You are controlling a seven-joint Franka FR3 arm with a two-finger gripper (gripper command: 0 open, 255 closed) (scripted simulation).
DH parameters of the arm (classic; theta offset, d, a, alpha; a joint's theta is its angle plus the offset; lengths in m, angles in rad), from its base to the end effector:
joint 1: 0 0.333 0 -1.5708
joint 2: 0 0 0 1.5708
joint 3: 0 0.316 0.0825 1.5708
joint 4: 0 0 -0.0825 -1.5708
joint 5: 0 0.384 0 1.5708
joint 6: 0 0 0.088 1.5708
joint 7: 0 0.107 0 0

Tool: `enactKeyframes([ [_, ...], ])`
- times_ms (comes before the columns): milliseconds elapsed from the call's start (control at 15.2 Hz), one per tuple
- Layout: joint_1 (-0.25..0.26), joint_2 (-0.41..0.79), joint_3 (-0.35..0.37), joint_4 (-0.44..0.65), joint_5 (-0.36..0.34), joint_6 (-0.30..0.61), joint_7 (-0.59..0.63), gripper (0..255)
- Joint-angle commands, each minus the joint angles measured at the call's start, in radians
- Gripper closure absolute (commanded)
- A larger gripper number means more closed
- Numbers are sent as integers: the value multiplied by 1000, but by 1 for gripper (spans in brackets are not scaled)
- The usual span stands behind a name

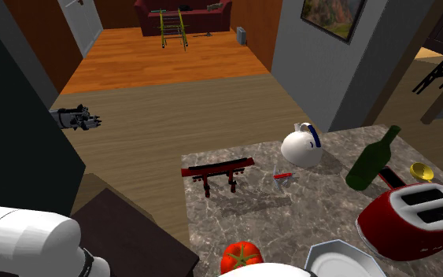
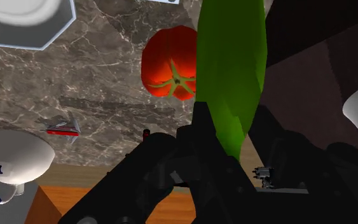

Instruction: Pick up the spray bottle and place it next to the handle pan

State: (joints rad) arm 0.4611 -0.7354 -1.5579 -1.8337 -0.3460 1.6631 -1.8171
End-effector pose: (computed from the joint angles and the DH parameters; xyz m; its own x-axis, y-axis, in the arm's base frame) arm 0.1163 -0.5510 0.4496 0.6132 0.6810 0.4002 0.7440 -0.6682 -0.0028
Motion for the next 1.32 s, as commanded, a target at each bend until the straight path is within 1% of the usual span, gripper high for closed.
enactKeyframes([
  [0,-1,-52,-32,-12,54,4,20,255],
  [198,3,-137,-15,-31,-27,12,68,255],
  [396,9,-244,8,-46,-127,6,127,255],
  [594,15,-328,18,-59,-207,1,170,255],
  [1254,27,-371,-61,-110,-271,83,159,255],
])
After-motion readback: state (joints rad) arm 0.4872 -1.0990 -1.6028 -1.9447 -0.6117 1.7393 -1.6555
